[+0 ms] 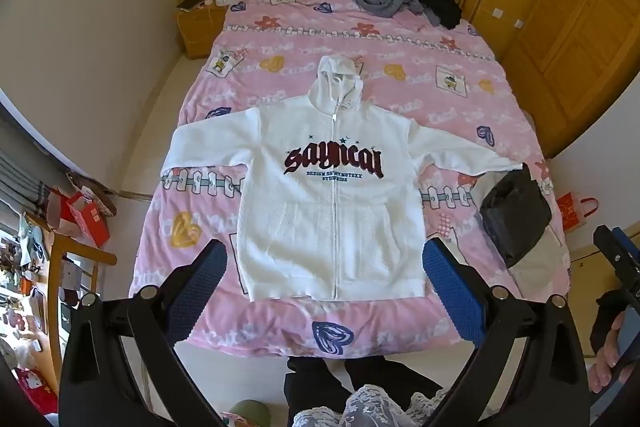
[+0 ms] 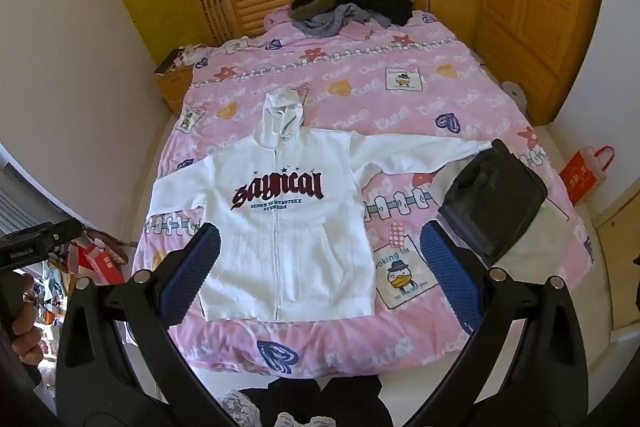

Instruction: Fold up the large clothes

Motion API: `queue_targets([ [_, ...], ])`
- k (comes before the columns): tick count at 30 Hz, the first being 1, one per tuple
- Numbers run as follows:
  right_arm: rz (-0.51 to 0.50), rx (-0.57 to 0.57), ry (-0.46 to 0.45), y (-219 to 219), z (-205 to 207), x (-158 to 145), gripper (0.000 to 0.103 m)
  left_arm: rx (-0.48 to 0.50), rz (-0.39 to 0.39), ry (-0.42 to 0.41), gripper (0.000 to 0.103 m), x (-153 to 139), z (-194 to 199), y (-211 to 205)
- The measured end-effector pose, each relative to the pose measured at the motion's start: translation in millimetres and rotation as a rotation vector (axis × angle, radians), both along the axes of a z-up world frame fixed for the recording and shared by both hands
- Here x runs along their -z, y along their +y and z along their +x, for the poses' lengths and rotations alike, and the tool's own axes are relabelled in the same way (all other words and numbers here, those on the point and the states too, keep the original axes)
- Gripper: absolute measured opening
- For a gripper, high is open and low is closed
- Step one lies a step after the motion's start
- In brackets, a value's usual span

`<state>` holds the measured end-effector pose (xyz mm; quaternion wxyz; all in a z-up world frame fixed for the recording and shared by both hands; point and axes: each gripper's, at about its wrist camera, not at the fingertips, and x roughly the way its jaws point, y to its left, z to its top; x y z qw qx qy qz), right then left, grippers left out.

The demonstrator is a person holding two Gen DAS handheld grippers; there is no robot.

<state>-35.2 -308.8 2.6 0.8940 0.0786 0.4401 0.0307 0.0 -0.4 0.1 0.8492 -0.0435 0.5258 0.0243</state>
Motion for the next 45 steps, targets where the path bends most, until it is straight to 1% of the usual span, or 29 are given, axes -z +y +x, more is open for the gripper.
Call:
queue_targets([
  [1, -0.007, -0.002, 0.005, 0, 1, 0, 0.097, -0.001, -0.016, 0.001, 0.095, 0, 0, 1],
  [9, -0.003, -0.002, 0.004, -1, 2, 1, 0.097, 0.002, -0.018, 0.006, 0.095, 0, 0, 1],
  [13, -0.002, -0.002, 0.009, 0, -2, 3, 0.097, 0.011, -0.026, 0.013, 0.095, 5, -4, -3],
  [16, -0.001, -0.001, 0.012, -8, -4, 6, 0.097, 0.011, -0.023, 0.02, 0.095, 8, -3, -4],
  [25, -0.008, 0.003, 0.019, -2, -4, 10, 0.097, 0.012, -0.028, 0.038, 0.095, 8, -1, 0],
  [32, -0.013, 0.003, 0.025, -1, 0, 8, 0.097, 0.01, -0.024, 0.036, 0.095, 11, -4, -2],
  [37, -0.01, 0.004, 0.03, -3, -1, 14, 0.097, 0.012, -0.026, 0.038, 0.095, 12, -5, -2],
  [45, -0.012, 0.006, 0.03, -2, -2, 15, 0.097, 0.008, -0.025, 0.037, 0.095, 12, -6, -2],
])
